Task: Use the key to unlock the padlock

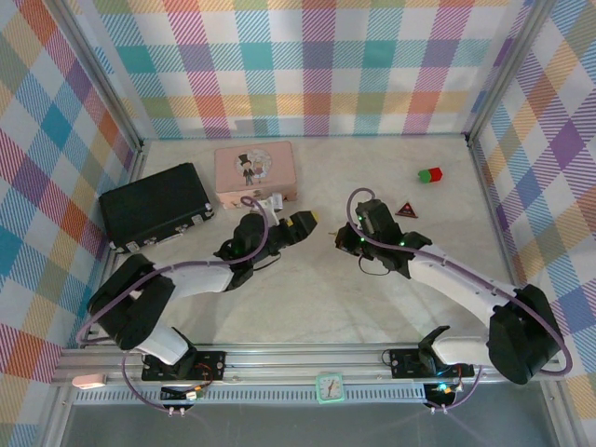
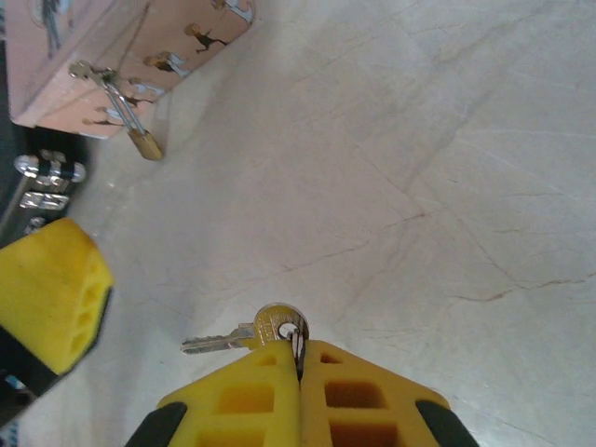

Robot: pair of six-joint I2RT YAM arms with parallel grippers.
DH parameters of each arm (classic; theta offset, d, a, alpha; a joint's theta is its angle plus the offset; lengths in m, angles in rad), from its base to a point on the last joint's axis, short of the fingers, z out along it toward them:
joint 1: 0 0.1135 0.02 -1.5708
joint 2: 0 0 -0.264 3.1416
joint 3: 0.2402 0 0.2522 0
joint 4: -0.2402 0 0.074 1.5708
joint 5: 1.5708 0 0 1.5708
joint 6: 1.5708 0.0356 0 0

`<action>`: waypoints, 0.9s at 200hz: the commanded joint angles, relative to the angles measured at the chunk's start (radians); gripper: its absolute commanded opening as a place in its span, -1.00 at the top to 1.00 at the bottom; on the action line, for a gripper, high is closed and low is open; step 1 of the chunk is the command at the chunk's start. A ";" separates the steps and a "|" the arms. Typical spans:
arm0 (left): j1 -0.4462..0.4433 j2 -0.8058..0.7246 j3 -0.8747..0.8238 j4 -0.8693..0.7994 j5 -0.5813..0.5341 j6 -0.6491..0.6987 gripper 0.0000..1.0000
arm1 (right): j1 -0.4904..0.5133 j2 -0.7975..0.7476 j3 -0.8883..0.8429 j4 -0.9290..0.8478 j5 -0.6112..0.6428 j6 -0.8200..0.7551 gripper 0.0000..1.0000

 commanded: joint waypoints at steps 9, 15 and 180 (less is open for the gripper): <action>-0.037 0.046 0.054 0.165 0.084 -0.010 -0.24 | -0.016 -0.016 -0.004 0.098 -0.046 0.065 1.00; -0.044 0.051 0.058 0.153 0.084 -0.003 -0.23 | -0.018 -0.015 -0.005 0.107 -0.055 0.070 1.00; -0.074 0.056 0.090 -0.010 0.002 0.079 1.00 | -0.039 -0.065 -0.059 0.190 -0.111 0.096 0.93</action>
